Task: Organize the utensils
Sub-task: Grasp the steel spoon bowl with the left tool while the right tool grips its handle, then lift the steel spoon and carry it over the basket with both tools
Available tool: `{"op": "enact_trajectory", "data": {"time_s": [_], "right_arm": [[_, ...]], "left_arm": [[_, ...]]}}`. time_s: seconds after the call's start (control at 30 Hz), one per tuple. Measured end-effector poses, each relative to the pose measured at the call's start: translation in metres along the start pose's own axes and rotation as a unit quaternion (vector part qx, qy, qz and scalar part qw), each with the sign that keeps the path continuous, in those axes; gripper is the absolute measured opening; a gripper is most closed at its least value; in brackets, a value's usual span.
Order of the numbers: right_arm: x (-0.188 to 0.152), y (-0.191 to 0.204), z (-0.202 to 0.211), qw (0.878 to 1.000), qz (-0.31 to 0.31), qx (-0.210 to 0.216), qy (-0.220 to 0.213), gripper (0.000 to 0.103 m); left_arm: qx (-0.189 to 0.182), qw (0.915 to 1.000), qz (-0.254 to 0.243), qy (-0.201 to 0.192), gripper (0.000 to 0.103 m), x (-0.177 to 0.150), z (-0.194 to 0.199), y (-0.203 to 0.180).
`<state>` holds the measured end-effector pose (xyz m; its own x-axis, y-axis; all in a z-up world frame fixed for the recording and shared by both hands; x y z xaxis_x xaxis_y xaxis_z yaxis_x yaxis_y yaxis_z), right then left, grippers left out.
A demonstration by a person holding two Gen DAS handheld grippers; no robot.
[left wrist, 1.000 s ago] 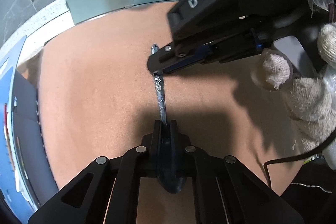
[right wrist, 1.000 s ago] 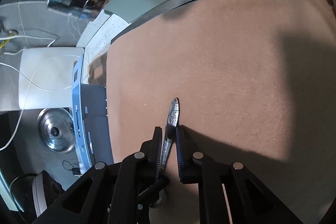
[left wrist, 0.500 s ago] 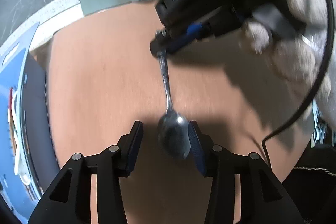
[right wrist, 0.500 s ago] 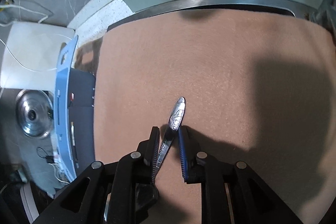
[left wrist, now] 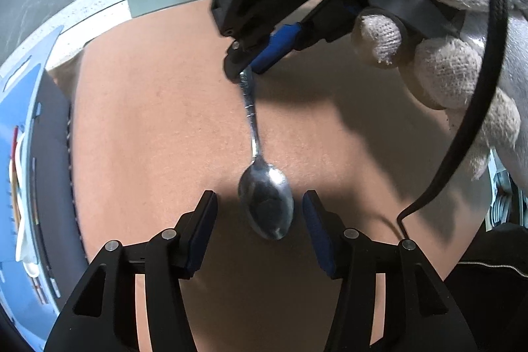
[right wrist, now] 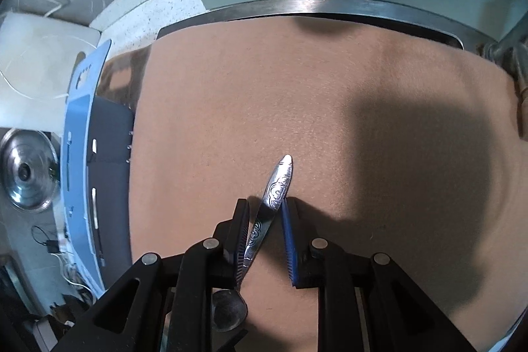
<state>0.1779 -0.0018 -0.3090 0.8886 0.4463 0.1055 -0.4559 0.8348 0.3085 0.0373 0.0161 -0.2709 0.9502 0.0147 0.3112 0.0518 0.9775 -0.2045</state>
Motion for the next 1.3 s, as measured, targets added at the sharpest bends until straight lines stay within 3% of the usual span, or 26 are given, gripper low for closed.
{"op": "enact_trajectory", "data": {"time_s": [0.2,0.4,0.7,1.0,1.3], "right_arm": [[-0.001,0.003,0.001,1.000,0.014,-0.019,0.000,0.015],[-0.004,0.001,0.004,1.000,0.001,-0.018,-0.009,0.014],[-0.007,-0.004,0.006,0.999,-0.037,0.006,-0.023,0.012],[-0.014,-0.008,0.008,0.997,-0.065,0.039,-0.034,0.011],[-0.013,-0.001,0.016,0.995,-0.072,0.056,-0.049,0.011]], "left_arm": [[0.000,0.9999,-0.002,-0.015,0.053,-0.010,0.002,-0.003],[0.010,0.9993,-0.018,-0.031,0.034,-0.025,0.009,-0.007],[0.010,0.9989,-0.022,-0.041,0.034,-0.036,0.016,-0.009],[-0.002,0.9989,-0.018,-0.043,0.034,-0.012,0.009,0.028],[-0.002,0.9982,-0.027,-0.055,0.034,-0.012,0.030,0.027]]}}
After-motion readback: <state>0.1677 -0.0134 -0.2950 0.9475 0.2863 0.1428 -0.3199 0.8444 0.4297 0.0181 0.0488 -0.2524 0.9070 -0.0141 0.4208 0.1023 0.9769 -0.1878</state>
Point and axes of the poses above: each gripper's, at about its wrist camera, not at the fingertips, and z roughly against the way its jaws point, y to its left, x to its top, the point moved 5 cm from there along -z, roughly the way its jaws point, and after that the axes turned 15 degrees about z, right-handed, at the moved point
